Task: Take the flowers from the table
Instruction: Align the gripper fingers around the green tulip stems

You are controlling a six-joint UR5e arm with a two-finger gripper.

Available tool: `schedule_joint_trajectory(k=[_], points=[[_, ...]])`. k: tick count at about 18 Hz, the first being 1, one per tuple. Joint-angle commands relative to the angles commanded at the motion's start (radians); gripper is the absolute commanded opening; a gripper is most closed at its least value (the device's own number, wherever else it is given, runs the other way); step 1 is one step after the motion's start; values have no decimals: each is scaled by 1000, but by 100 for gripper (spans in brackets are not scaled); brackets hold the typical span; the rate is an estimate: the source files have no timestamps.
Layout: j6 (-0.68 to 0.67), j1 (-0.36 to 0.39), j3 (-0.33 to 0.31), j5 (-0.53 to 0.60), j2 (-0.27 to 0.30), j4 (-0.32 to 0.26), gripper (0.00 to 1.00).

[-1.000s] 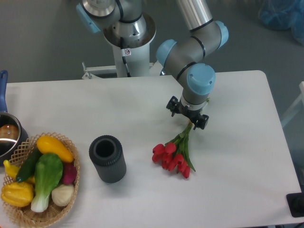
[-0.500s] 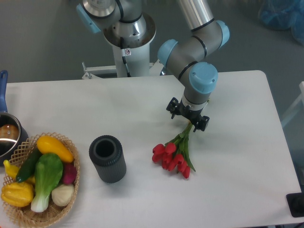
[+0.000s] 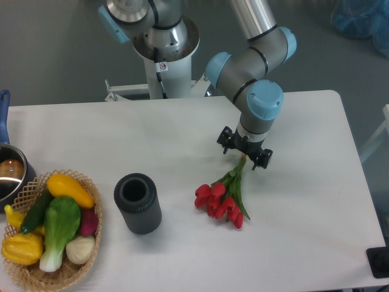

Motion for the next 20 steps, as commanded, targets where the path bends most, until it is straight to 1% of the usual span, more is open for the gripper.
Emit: schedule_joint_trajectory(k=[3,8,9,10,13,16,18,19,20], points=[[-34,-5,8,0,-3,0,100],[-34,-8,8,3,-9,0,100],[-35,-8,8,3,-9,0,95],[-35,-8,8,3,-9,0,87],[-43,-8,9,3,-9,0,77],[-54,-8,12,3,-9,0,63],[-58,-11,18,3,-9,-2,56],[-58,-14,18,5,-9,-2,52],[-58,-15,21,6,-9,-2,44]])
